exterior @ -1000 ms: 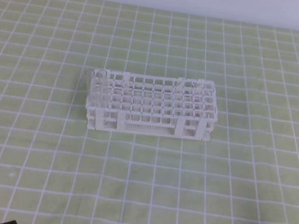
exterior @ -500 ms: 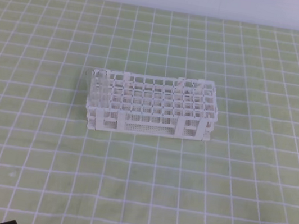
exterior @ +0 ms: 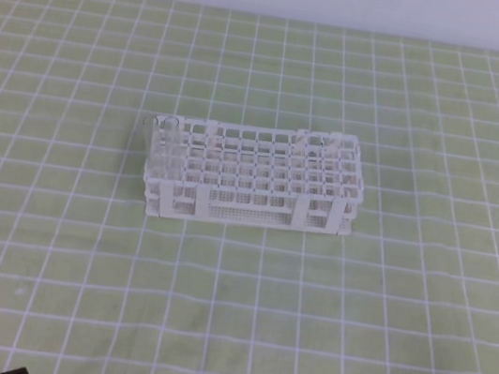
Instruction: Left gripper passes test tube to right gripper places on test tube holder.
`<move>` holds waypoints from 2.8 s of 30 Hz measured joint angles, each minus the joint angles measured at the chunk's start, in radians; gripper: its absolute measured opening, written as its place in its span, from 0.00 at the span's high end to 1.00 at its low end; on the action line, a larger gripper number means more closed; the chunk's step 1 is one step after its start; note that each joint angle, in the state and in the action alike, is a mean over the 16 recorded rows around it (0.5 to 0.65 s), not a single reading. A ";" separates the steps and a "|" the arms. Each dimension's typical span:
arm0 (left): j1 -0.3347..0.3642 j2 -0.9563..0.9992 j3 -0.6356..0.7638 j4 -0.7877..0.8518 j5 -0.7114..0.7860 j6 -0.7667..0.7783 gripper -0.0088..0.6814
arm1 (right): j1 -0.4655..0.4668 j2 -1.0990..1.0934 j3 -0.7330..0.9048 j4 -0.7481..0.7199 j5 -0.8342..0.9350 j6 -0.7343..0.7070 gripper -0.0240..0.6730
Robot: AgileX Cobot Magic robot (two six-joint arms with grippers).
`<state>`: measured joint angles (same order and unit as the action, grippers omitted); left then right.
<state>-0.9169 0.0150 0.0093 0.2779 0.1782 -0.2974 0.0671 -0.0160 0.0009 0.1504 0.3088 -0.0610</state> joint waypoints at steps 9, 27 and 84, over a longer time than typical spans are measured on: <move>0.186 0.000 0.000 0.019 -0.064 -0.001 0.99 | 0.000 0.000 0.000 0.000 0.000 0.000 0.99; 0.722 -0.016 -0.002 -0.020 -0.129 -0.026 0.99 | 0.000 0.000 0.000 0.000 0.000 0.001 0.99; 0.734 -0.020 -0.003 -0.300 0.125 0.314 0.99 | 0.000 0.001 0.000 0.003 0.000 0.004 0.99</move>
<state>-0.1826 -0.0054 0.0058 -0.0221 0.3028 0.0166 0.0671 -0.0147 0.0009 0.1537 0.3088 -0.0574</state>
